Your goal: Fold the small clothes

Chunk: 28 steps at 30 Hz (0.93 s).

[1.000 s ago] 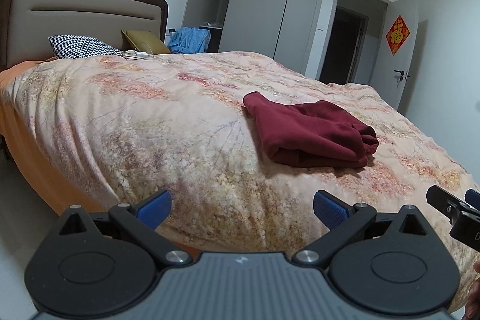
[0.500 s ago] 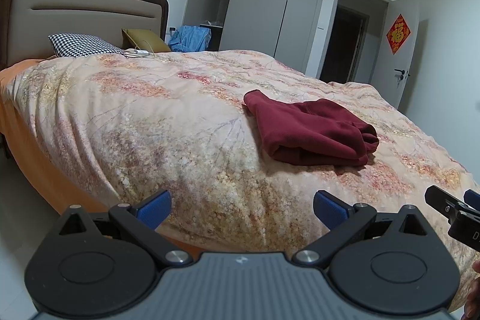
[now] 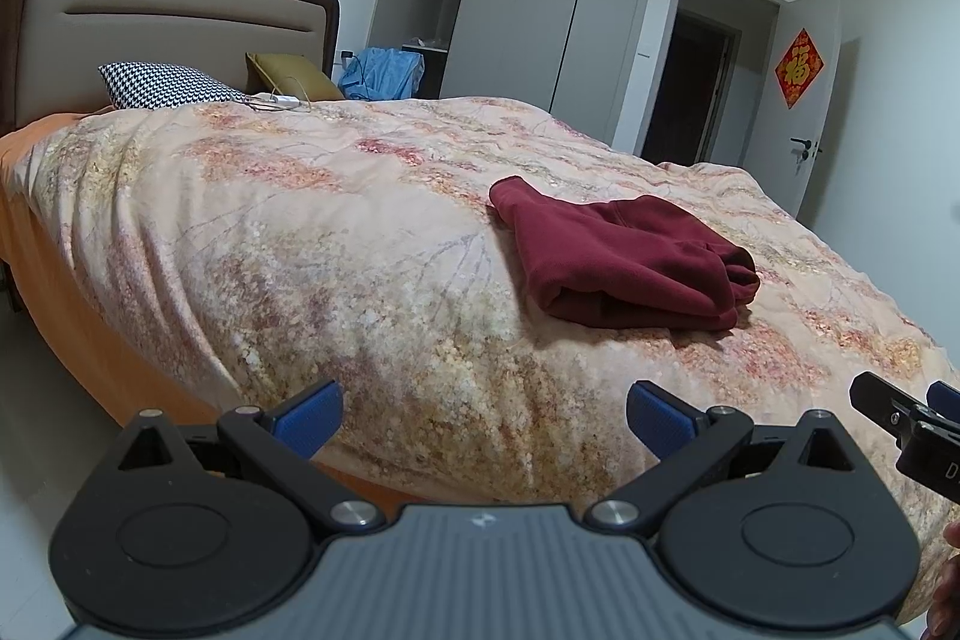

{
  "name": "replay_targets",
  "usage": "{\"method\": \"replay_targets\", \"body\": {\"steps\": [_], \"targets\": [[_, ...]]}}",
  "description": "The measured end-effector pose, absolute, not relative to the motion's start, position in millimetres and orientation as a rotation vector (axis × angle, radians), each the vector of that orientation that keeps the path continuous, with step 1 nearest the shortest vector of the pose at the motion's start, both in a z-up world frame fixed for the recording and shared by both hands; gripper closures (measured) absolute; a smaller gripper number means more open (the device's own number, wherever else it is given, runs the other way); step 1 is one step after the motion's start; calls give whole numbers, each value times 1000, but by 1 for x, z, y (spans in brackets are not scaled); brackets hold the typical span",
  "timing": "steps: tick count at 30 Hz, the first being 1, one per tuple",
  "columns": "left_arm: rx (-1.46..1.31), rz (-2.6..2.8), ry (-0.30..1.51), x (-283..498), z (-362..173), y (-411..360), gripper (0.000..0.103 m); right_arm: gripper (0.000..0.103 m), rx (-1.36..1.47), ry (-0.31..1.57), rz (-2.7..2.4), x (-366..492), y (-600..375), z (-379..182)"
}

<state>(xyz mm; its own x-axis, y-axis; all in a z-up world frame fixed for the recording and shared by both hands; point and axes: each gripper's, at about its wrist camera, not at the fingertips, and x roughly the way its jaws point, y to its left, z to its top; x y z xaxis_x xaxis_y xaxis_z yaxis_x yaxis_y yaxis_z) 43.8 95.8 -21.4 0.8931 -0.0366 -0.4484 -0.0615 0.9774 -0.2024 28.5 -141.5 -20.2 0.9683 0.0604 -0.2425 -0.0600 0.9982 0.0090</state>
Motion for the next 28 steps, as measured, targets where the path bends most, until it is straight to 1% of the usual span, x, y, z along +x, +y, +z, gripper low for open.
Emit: {"method": "replay_targets", "body": {"steps": [12,19,28], "targets": [[-202,35,488,46,-22,93,0,1,3,242,61,28,-142,-21],[-72,152,485,47,-21,81,0,1,2,245,63,29,-141,-22],[-86,143,485,45,-21,85,0,1,2,245,63,28,-141,-22]]}}
